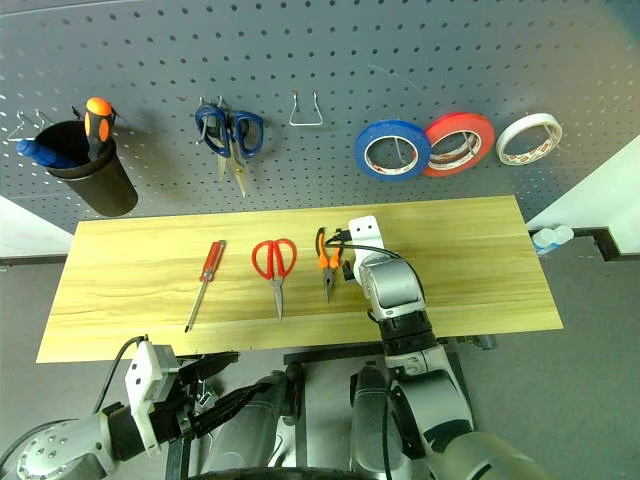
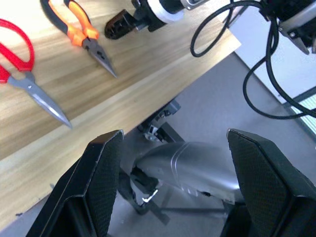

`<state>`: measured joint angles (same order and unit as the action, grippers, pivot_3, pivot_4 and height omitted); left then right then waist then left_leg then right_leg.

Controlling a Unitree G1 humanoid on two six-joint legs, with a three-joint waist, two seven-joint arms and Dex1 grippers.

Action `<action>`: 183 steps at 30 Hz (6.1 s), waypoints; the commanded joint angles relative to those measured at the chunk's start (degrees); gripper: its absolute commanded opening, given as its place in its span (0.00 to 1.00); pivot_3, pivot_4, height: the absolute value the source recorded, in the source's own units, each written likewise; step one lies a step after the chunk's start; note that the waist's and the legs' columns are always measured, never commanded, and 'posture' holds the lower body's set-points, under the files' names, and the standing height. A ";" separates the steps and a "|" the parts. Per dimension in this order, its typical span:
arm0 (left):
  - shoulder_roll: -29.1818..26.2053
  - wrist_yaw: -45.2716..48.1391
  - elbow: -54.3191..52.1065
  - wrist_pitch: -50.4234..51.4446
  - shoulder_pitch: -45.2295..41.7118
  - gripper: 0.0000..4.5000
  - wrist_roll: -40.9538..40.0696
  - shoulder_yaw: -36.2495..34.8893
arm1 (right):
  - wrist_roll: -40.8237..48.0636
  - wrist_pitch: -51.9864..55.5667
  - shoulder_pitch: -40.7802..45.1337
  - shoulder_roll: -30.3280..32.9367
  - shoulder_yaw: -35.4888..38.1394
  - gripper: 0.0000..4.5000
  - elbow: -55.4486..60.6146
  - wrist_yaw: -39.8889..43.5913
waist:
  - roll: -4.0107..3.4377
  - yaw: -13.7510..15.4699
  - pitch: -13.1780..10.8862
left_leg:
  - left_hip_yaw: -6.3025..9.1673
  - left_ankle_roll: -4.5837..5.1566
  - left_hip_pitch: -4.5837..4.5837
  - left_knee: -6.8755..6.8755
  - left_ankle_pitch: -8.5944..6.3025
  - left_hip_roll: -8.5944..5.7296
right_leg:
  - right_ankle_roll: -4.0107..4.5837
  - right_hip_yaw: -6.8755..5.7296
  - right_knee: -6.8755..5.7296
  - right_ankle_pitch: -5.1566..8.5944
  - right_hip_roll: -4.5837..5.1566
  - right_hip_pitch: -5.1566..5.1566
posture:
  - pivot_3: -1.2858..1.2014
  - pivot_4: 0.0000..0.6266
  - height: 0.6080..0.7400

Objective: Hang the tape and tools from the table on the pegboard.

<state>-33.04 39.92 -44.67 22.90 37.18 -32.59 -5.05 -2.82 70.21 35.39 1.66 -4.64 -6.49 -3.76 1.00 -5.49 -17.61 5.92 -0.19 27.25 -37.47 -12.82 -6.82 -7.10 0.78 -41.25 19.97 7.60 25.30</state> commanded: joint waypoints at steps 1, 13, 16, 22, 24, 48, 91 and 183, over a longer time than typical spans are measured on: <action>0.79 -0.07 0.40 -1.73 0.03 0.78 1.16 1.47 | -0.09 4.98 -1.72 1.10 -2.56 0.99 8.22 1.48 | 0.01 -0.02 0.02 | 0.00 0.00 0.00 0.00 0.00 0.00 | 0.00 0.00 0.00 0.00 0.00 0.00 | 0.48 0.48 0.55; 2.50 -0.58 2.51 -3.48 -1.60 0.78 3.15 4.15 | 4.75 20.08 0.60 0.24 -4.37 0.99 22.72 7.59 | 0.04 -0.33 0.10 | 0.00 0.00 0.00 -0.23 0.00 0.00 | -0.01 -0.01 -0.14 -0.01 -0.01 -0.03 | 0.47 0.46 0.55; 2.81 -0.74 2.75 -3.66 -1.80 0.78 3.50 4.76 | 4.16 21.92 5.36 -4.61 -2.19 0.99 22.08 6.07 | 0.03 -0.40 0.11 | 0.00 -0.01 0.00 -0.38 0.00 0.02 | 0.00 0.00 -0.32 -0.02 -0.03 0.00 | 0.47 0.46 0.55; 3.26 -0.95 2.97 -3.70 -2.37 0.78 3.88 5.47 | 0.93 20.03 8.81 -16.55 3.78 0.99 16.21 -1.15 | 0.05 0.54 0.34 | 0.13 0.00 -0.01 -0.56 -0.01 -0.07 | 0.00 -0.13 -0.30 -0.02 -0.01 0.04 | 0.47 0.46 0.55; 3.27 -1.10 2.59 -3.54 -2.27 0.78 3.73 5.34 | 0.84 18.97 8.57 -18.54 4.00 0.99 14.97 -2.94 | 0.05 0.36 0.34 | 0.13 0.00 0.01 -0.61 -0.01 -0.16 | -0.10 -0.08 -0.29 -0.08 0.04 0.05 | 0.47 0.46 0.55; 2.50 -1.88 -2.16 -3.67 4.83 0.78 3.31 3.80 | 7.48 5.15 10.22 -23.24 4.35 0.99 -0.08 -15.18 | 0.05 -0.27 0.32 | -0.01 -0.05 0.04 -0.77 0.04 -0.06 | -0.04 0.06 -0.81 -0.05 0.02 0.12 | 0.48 0.55 0.55; 3.78 -6.49 -5.94 -6.14 10.95 0.78 5.37 8.64 | 16.09 -8.54 17.74 -23.45 0.37 0.99 -17.75 -20.52 | 0.02 -0.19 -0.12 | -0.01 -0.01 0.26 -0.69 0.01 -0.02 | 0.06 0.06 -0.74 0.02 0.02 0.54 | 0.50 0.59 0.55; 2.05 -5.64 -3.51 -4.81 6.21 0.78 3.41 8.76 | 20.74 -9.56 8.47 -21.29 -3.51 0.99 -17.21 -25.24 | -1.31 0.14 16.41 | -4.55 -0.70 -1.85 -4.31 -3.16 4.87 | 3.82 -0.58 -3.82 5.72 -3.90 -4.37 | 0.49 0.00 0.55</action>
<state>-30.98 33.81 -47.84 18.67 44.11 -28.74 3.70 19.39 49.48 19.88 -5.78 -5.37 -28.35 -26.74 -0.31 -5.34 -1.20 1.37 -0.88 25.39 -41.76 -15.96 -1.93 -3.19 0.15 -45.04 25.74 3.69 20.87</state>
